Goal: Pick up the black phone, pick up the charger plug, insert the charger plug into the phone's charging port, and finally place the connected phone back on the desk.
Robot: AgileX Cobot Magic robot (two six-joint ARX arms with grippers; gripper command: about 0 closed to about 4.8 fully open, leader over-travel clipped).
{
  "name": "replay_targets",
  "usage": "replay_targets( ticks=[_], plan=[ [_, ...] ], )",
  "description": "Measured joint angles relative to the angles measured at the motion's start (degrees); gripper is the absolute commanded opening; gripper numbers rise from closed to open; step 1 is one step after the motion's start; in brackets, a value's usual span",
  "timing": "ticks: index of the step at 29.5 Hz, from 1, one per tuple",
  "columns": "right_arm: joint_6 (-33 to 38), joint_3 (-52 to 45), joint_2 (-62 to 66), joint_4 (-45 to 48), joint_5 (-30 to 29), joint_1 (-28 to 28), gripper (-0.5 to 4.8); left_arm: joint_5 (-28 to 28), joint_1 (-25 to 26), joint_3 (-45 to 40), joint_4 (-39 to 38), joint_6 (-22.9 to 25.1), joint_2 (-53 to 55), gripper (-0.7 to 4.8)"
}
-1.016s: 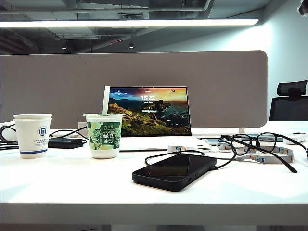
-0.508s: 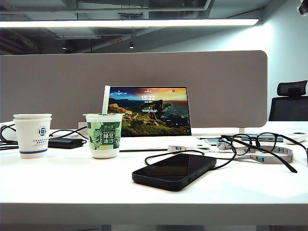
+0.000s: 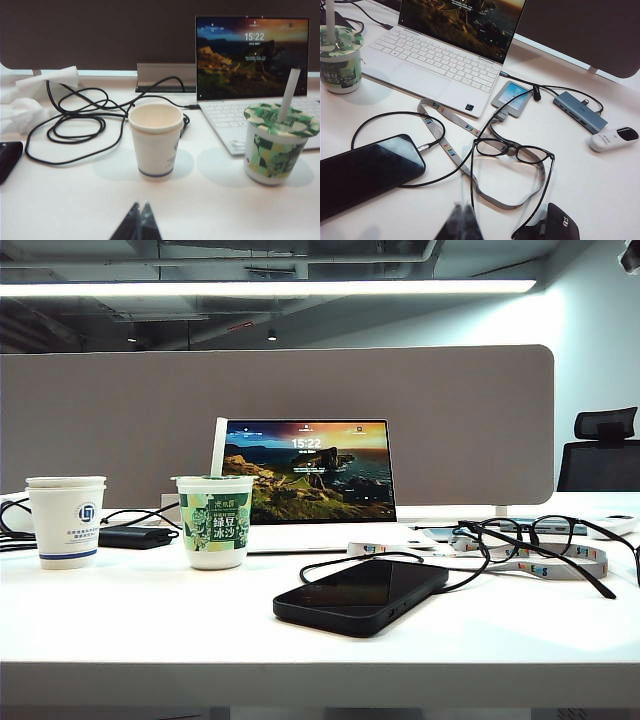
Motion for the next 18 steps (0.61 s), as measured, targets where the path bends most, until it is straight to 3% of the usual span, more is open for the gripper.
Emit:
replay_targets(
  ticks=[18],
  plan=[
    [0.0,0.0,0.0,0.0,0.0,0.0,0.04,-0.3,0.0,0.0,1.9,2.1,0.0,-0.05]
  ],
)
